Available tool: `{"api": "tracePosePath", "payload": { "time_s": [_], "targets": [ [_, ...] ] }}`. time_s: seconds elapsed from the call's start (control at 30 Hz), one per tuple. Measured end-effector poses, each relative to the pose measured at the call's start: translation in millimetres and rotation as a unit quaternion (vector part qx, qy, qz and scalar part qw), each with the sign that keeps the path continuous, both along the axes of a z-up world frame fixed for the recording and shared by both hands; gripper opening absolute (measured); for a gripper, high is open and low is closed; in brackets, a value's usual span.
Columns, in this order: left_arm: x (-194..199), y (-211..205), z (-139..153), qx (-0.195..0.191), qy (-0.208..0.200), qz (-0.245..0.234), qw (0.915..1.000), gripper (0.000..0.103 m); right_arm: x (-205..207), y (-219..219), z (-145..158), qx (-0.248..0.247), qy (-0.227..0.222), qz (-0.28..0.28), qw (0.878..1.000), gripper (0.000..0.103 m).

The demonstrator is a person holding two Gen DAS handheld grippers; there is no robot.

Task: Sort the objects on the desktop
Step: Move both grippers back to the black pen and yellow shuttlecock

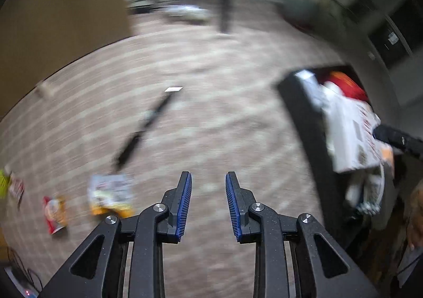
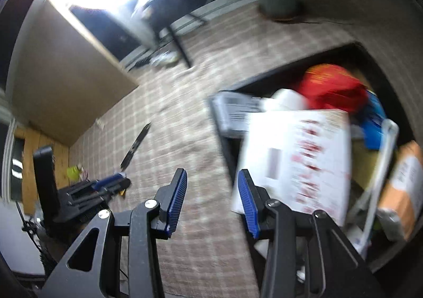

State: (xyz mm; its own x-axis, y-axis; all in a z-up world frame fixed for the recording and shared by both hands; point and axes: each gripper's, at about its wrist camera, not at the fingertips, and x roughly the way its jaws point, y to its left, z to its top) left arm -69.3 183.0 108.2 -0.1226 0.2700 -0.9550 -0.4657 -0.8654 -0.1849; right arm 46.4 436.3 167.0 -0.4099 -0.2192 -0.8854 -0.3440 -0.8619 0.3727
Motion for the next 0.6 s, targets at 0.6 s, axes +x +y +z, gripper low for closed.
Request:
{"api": "tracePosePath", "payload": {
  "time_s": [0.6],
  "targets": [
    [-45,-207,-36,-0.013,-0.019,0.234,0.972,0.033,-128,-133,-68,-0.014,-0.067,0.138,0.988,0.048]
  ]
}}
